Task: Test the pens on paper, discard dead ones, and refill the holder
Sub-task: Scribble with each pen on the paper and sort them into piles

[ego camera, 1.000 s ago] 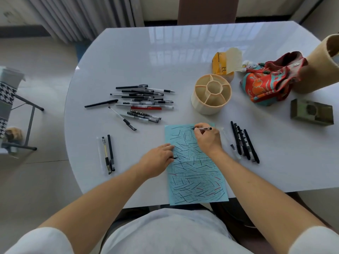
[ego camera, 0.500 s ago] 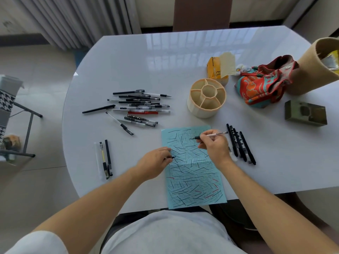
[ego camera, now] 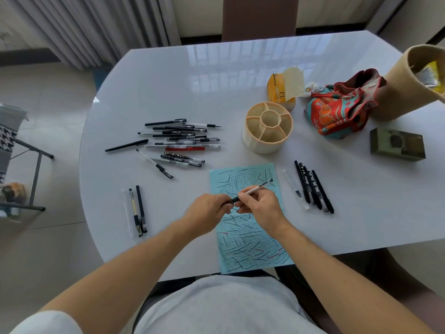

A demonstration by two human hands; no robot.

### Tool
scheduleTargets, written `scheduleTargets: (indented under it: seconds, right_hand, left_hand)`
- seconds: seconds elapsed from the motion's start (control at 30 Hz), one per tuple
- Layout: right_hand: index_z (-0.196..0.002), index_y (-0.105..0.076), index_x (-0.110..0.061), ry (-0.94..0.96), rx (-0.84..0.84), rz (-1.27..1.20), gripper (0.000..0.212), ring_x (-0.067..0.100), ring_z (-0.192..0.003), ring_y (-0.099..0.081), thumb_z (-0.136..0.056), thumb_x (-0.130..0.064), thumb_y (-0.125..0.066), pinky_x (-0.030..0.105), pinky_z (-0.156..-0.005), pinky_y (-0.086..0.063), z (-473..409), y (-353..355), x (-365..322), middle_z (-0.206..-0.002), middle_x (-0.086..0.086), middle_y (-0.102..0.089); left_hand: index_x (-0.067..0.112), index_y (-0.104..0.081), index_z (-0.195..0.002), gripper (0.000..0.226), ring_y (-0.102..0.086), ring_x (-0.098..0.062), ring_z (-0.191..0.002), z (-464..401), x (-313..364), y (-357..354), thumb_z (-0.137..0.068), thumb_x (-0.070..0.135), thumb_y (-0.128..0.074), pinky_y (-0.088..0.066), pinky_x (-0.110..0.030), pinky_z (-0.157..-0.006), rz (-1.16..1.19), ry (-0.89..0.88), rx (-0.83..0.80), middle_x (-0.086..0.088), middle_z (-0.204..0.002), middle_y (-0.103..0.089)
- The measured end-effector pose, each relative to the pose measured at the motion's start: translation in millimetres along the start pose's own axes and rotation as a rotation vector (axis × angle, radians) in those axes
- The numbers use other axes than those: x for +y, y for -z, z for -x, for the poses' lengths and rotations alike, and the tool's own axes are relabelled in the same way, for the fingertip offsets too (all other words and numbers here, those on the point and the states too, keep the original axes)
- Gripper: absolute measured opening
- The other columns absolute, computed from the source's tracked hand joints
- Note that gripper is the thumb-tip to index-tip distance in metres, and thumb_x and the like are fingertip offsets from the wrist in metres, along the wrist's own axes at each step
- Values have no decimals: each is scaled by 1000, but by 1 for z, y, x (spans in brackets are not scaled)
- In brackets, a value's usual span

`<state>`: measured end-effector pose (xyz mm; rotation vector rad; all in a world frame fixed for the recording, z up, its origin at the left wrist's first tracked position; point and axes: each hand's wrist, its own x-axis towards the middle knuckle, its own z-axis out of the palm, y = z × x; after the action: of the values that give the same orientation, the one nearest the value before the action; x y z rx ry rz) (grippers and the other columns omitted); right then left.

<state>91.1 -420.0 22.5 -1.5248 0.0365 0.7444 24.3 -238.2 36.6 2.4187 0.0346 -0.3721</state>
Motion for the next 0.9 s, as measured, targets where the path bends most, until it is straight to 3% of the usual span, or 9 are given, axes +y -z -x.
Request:
scheduleTargets:
  seconds: [0.17,0.23,0.3,0.37,0.47,0.57,0.7,0.8,0.9]
  right_hand:
    - [-91,-71,-9,21,45,38,10,26,-68,-72,-96,-18,-71,34,-67,-62,0,-19,8,-77,12,-75]
    - [-90,-70,-11,6,-9,104,9,21,-65,-71,-95,-19,-71,31,-65,-61,-5,-29,6,-75,9,-75]
    - [-89,-70,-14,-30,-112,219,9,13,-64,-70,-94,-21,-72,27,-64,-59,-14,-40,0,-76,5,-76]
    - [-89,-72,-13,-62,-175,332,17,8,-63,-68,-94,-29,-73,27,-67,-58,-28,-54,-7,-81,-1,-76]
    - [-96,-72,-14,-27,-91,442,31,9,-67,-67,-94,-44,-67,27,-67,-55,-56,-77,-21,-83,-9,-70]
    - [-103,-73,-16,156,9,642,23,17,-88,-66,-97,-35,-63,33,-81,-55,-87,-98,-31,-96,-3,-71]
    - [-111,-71,-12,387,-2,986,19,24,-95,-64,-95,-13,-59,33,-82,-52,-123,-122,-32,-110,6,-68]
    - [-114,-69,-11,431,-35,1199,24,27,-102,-63,-95,-6,-55,33,-80,-51,-148,-135,-30,-115,8,-66]
    - [-113,-67,-11,401,-87,1378,22,30,-102,-63,-97,-7,-52,39,-81,-56,-164,-140,-30,-115,8,-64]
  left_hand:
    - [15,-68,-95,20,-67,-19,-74,11,-6,6,-101,24,-51,-51,-36,-68,-44,49,59,8,-84,-74]
    - [17,-68,-87,21,-61,-20,-68,17,-12,9,-99,27,-54,-46,-34,-62,-52,101,67,7,-74,-68]
    - [17,-66,-78,25,-54,-19,-66,23,-20,13,-96,33,-57,-43,-36,-60,-62,170,55,5,-66,-58]
    - [18,-69,-78,28,-52,-16,-73,28,-30,18,-95,37,-59,-45,-37,-66,-27,265,57,4,-75,-55]
    - [18,-70,-75,30,-54,-18,-69,40,-50,25,-95,39,-61,-42,-33,-58,4,458,94,0,-76,-57]
    - [15,-65,-75,27,-53,-21,-60,62,-75,29,-94,35,-62,-33,-30,-49,53,605,153,3,-64,-56]
    - [27,-62,-102,11,-58,-9,-67,91,-99,34,-94,35,-63,-40,-28,-52,103,756,216,7,-74,-63]
    - [25,-52,-106,18,-62,-19,-72,104,-111,34,-93,31,-63,-52,-35,-59,95,812,223,0,-79,-64]
    - [18,-48,-102,17,-61,-27,-75,110,-120,35,-91,21,-62,-55,-40,-64,90,834,218,-5,-85,-62]
